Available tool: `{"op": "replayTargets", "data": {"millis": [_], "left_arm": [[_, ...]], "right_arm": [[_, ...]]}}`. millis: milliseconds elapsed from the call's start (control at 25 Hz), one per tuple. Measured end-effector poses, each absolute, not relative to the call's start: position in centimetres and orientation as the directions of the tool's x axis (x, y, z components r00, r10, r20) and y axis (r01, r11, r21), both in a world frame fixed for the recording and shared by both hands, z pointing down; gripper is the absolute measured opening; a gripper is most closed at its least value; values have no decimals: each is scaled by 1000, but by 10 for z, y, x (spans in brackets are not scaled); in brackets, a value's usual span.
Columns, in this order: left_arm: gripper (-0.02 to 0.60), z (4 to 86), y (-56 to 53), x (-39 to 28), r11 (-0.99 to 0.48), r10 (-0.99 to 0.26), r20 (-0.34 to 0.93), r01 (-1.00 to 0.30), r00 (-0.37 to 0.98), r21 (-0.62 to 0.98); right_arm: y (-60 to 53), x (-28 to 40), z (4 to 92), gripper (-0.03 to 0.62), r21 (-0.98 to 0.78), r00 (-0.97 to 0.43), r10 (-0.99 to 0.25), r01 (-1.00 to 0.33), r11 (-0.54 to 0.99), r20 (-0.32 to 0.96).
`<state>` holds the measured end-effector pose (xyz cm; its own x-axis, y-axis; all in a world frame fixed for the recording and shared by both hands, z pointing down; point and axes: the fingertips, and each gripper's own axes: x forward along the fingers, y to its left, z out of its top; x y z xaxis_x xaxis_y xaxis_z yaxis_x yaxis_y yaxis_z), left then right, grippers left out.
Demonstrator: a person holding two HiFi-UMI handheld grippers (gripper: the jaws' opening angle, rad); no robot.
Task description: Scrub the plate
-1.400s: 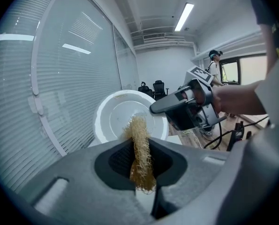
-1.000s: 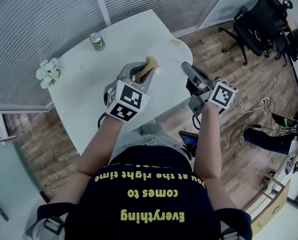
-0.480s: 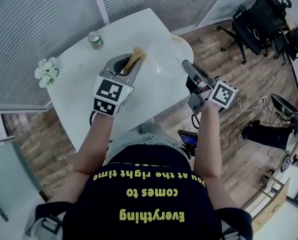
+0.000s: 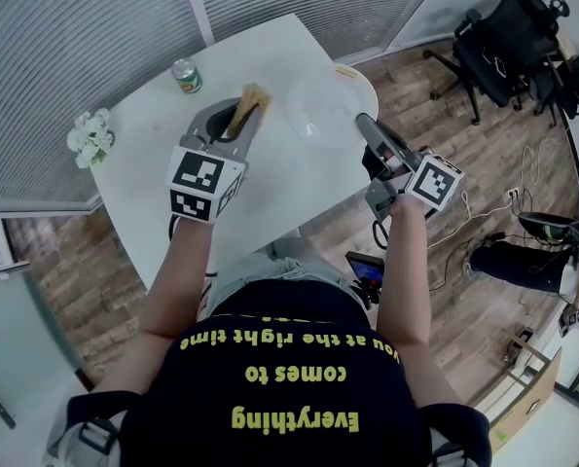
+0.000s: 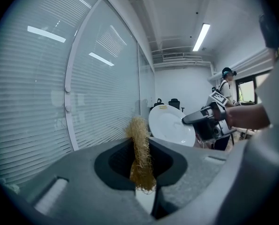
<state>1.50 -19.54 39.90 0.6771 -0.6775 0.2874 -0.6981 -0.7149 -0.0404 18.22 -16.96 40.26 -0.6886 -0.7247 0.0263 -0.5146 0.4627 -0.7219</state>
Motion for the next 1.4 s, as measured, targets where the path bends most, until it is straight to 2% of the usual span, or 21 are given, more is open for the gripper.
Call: {"op": "replayTargets", "data": {"millis": [360,800,1400], "left_arm": [[49,398,-212,-13,-644,-739,279,-764,613,-27],[49,398,-220,-42,-589,-781,238,-808,577,22],[51,374,-221,-50,-543,-834,130,-839,536,-27]], "right_arm": [[-175,193,398,12,-605,-647,-758,-635,481,77],[-179,209,371,12,-418,-545,-838,-768,485,30],[-176,226,332,14,-175,-391,-918,-902,396,-60]]}}
